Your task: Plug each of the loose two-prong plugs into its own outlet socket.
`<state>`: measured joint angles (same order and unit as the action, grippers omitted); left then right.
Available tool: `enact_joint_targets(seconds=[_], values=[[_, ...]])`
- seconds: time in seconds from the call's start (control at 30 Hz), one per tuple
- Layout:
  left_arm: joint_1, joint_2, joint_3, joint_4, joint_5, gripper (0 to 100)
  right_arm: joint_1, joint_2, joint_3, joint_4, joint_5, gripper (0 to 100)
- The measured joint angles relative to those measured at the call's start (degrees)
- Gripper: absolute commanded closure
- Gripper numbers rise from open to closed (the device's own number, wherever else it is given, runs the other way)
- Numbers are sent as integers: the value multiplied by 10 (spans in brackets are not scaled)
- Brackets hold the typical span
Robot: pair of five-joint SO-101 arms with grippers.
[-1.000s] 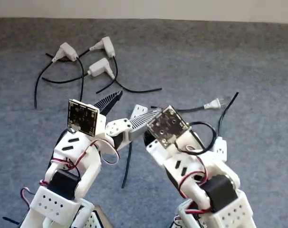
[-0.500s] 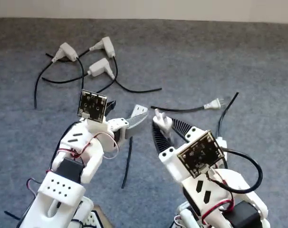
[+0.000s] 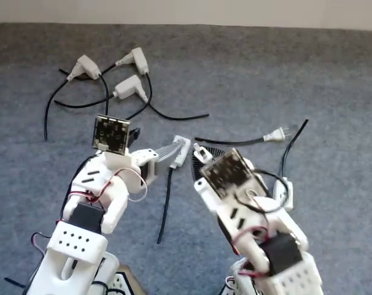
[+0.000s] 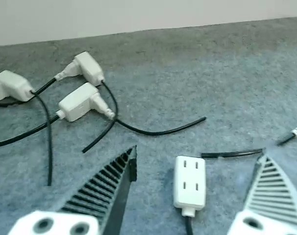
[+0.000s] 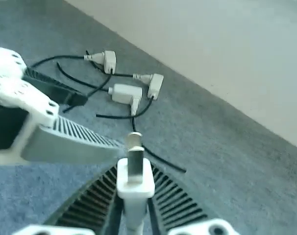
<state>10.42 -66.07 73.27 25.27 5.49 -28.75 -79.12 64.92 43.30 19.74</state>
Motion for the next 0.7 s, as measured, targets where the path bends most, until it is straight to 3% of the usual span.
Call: enact_joint_targets(seconds=[0.4, 0.7], values=[[-40, 0, 11, 0, 0, 639, 31, 263, 106, -160, 0, 990], [-45, 0, 13, 0, 0, 639, 46, 495, 91, -181, 0, 988]])
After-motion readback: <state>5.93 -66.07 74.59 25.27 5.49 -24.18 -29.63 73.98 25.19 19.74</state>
